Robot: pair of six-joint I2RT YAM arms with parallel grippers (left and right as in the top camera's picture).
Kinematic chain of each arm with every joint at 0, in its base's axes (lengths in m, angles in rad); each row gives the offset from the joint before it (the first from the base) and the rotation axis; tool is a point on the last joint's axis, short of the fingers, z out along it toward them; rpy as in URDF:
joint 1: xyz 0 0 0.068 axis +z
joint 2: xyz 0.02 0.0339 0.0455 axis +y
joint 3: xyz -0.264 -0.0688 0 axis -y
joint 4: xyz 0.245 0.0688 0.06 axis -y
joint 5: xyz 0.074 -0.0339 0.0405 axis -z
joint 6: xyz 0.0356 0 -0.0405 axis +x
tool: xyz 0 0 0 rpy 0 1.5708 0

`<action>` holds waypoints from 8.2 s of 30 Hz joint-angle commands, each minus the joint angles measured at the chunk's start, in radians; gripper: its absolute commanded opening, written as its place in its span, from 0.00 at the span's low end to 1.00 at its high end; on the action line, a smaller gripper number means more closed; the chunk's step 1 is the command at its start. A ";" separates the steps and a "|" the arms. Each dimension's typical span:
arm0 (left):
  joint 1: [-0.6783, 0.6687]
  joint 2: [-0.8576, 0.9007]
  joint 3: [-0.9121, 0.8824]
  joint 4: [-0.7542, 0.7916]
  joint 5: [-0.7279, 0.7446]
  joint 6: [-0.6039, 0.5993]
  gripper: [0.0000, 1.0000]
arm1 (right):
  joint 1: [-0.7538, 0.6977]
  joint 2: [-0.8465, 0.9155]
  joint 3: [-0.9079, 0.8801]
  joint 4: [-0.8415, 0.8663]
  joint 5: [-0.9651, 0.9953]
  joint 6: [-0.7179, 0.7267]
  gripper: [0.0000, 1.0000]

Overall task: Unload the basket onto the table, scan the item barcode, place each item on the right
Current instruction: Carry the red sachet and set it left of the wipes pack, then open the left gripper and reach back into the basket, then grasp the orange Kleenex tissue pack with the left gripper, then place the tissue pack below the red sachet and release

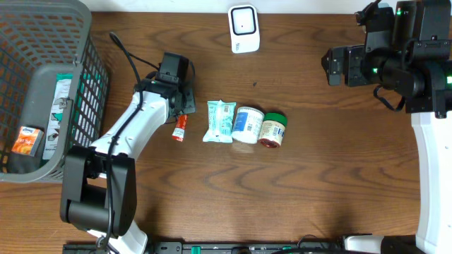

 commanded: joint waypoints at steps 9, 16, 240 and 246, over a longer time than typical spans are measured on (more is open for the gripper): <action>0.000 0.018 -0.145 0.138 -0.053 0.005 0.08 | 0.008 0.000 0.014 0.000 -0.001 -0.012 0.99; -0.001 0.063 -0.180 0.190 -0.049 0.003 0.07 | 0.008 0.000 0.014 0.000 -0.001 -0.012 0.99; 0.966 -0.103 0.467 -0.261 0.104 0.185 0.92 | 0.008 0.000 0.014 0.000 -0.001 -0.012 0.99; 0.966 0.070 0.467 -0.314 0.134 0.377 0.97 | 0.008 0.000 0.014 0.000 -0.001 -0.012 0.99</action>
